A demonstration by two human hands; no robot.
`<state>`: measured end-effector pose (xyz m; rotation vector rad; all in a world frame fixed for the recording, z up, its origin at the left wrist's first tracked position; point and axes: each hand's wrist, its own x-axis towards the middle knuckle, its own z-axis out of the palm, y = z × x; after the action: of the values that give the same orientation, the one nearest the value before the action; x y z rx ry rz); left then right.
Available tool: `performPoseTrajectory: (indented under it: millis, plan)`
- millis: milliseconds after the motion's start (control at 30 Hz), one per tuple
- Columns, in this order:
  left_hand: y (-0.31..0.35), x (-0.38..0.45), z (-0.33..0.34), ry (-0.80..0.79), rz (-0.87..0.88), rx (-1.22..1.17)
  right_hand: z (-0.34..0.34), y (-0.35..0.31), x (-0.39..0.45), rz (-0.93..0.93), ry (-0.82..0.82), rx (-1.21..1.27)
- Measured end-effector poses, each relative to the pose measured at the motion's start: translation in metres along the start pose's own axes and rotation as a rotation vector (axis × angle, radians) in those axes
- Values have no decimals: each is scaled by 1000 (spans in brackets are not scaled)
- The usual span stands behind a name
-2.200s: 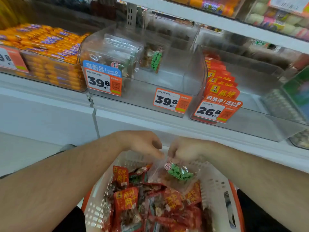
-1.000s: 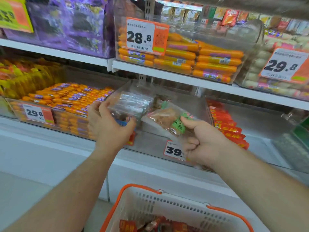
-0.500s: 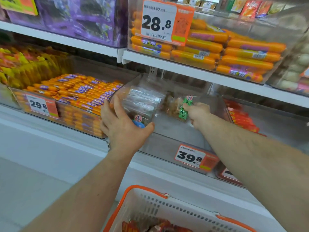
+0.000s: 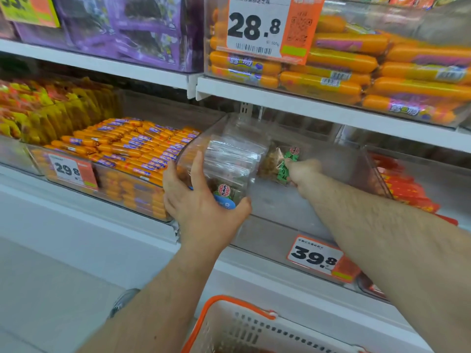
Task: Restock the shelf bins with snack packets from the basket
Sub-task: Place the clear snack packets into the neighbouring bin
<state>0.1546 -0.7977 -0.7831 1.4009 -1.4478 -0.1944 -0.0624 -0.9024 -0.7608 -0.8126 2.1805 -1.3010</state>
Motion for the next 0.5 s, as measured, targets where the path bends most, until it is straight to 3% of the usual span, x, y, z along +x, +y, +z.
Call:
performPoseTrajectory:
  millis: [167,500]
  plan:
    - [0,1,-1,-32,-10,6,2,5,4,-10,22,8]
    - [6,3,-15,-99,-4,48,-15,5,-16,36,-202,50]
